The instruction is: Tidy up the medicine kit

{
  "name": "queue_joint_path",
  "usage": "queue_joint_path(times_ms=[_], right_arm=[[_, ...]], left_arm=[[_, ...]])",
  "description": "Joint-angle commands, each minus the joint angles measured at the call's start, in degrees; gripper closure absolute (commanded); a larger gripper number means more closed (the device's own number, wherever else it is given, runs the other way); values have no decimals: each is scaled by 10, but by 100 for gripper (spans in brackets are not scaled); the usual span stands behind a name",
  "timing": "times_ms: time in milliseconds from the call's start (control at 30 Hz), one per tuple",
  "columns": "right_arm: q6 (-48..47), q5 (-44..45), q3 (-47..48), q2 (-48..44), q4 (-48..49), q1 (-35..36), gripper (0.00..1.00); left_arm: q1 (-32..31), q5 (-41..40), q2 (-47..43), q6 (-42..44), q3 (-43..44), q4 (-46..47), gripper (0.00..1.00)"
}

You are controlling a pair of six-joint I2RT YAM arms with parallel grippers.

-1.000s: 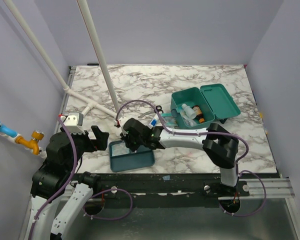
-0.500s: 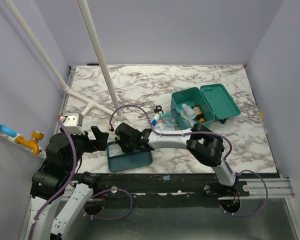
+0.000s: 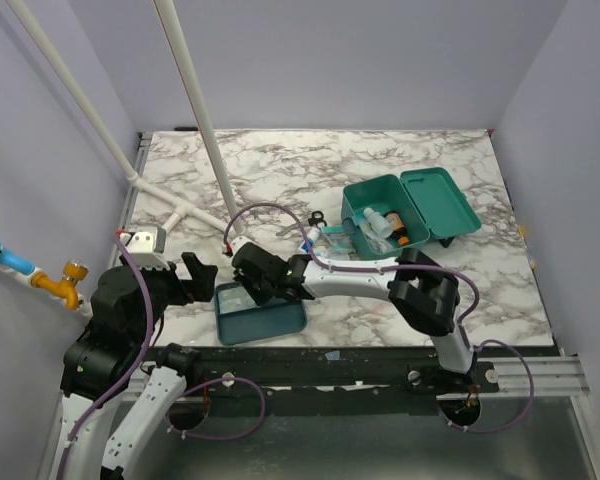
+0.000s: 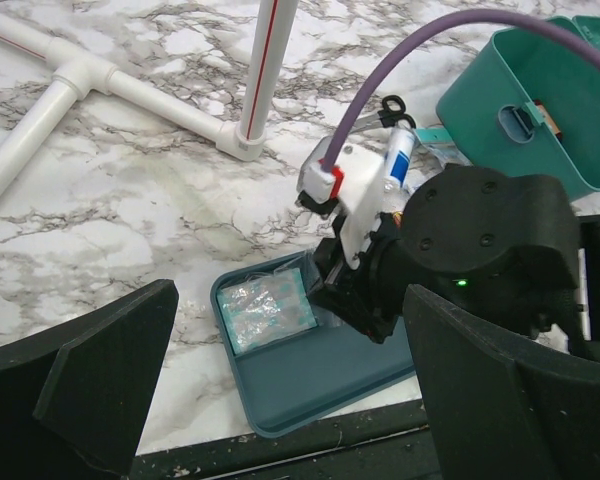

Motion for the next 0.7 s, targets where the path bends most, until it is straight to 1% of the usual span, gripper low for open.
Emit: queue_joint_path(times_ms=[0,67,167,200,267,400,533,667], right_arm=[[17,81,-6,-64,-25,4,83],[21,103,-10,-84,-27,4,72],[27,164,-17,-109,-39,3,56],[30,180,-20,-118,-44,-1,52],[38,198,-27,-132,-53,-13,47],[61,209,-37,-152,-75,-45,43],[69,211,-60,-172,-84,-59,41],[99,186,-98,-186,-85,-87,39]], left_arm=[[2,-13,-7,6,8,-7,1],[2,-14,-7,6,11,-9,1],[2,-18,-10,3,15,-13,1],[2,-18,-12,2,15,-12,2],[2,-15,-16,1,13,-12,1],[2,-3,-20,-1,0,-4,1],[2,12,-26,-7,-11,5,1],[2,30,-30,-23,-22,22,1]])
